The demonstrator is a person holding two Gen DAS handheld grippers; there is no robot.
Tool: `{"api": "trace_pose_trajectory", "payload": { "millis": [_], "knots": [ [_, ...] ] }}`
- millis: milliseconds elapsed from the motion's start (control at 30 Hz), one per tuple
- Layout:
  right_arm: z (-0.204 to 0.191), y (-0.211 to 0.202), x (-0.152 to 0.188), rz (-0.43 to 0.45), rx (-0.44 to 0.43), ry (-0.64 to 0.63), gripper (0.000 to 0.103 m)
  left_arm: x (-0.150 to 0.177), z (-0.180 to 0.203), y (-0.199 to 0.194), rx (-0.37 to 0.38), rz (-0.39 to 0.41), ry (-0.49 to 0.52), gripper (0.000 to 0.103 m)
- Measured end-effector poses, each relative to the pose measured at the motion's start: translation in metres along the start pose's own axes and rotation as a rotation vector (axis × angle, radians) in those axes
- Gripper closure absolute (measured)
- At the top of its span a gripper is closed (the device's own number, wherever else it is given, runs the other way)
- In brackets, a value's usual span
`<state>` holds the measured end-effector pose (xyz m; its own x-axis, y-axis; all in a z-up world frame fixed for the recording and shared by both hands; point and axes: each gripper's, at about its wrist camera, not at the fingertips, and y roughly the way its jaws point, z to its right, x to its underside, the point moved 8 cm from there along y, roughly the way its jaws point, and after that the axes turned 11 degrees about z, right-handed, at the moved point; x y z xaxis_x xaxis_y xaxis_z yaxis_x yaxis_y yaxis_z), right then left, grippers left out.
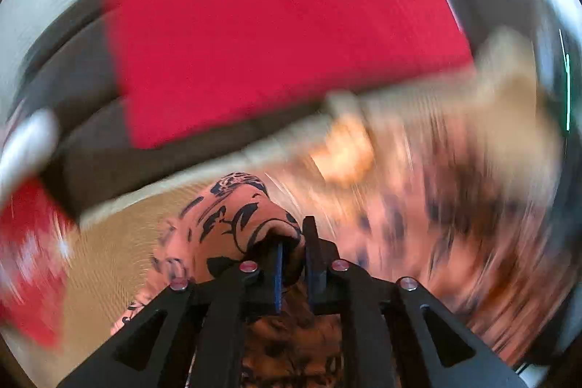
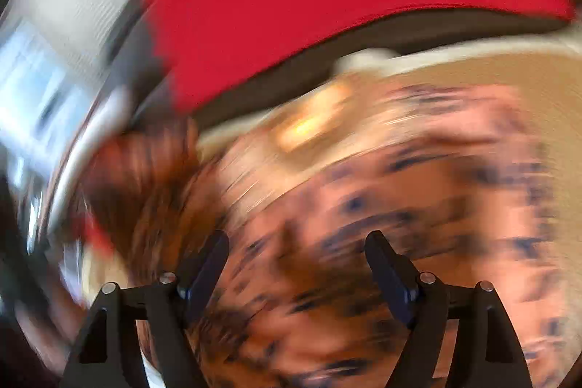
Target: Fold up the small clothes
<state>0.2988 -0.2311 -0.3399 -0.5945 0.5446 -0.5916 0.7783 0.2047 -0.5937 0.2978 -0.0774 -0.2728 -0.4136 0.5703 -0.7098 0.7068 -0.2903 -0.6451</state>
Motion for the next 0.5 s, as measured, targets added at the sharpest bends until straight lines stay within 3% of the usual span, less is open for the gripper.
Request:
{"api": "trace_pose_trajectory", "payload": {
  "millis": [100, 167, 267, 300, 333, 400, 500],
  "knots": [
    [0.049, -0.016, -0.027, 0.073, 0.055, 0.137, 0.021, 0.041, 0.047, 0.031, -0.052, -0.135, 0.254, 0.089],
    [0.057, -0.023, -0.035, 0.094, 0.037, 0.179, 0.021, 0.045, 0.051, 0.027, -0.033, -0.125, 0.286, 0.089],
    [0.047, -0.025, -0.038, 0.093, -0.012, 0.165, 0.021, 0.031, 0.007, -0.003, 0.062, -0.048, 0.070, 0.088],
    [0.041, -0.024, -0.037, 0.088, -0.024, 0.146, 0.021, 0.026, -0.023, -0.016, 0.100, -0.025, -0.084, 0.082],
    [0.037, -0.023, -0.036, 0.083, -0.033, 0.136, 0.021, 0.027, -0.047, -0.026, 0.117, -0.009, -0.200, 0.070],
    [0.028, -0.021, -0.031, 0.065, -0.055, 0.129, 0.021, 0.034, -0.100, -0.048, 0.110, 0.044, -0.433, 0.052],
    [0.014, -0.012, -0.019, 0.034, -0.072, 0.112, 0.021, 0.060, -0.162, -0.069, 0.054, 0.083, -0.700, 0.045]
  ]
}}
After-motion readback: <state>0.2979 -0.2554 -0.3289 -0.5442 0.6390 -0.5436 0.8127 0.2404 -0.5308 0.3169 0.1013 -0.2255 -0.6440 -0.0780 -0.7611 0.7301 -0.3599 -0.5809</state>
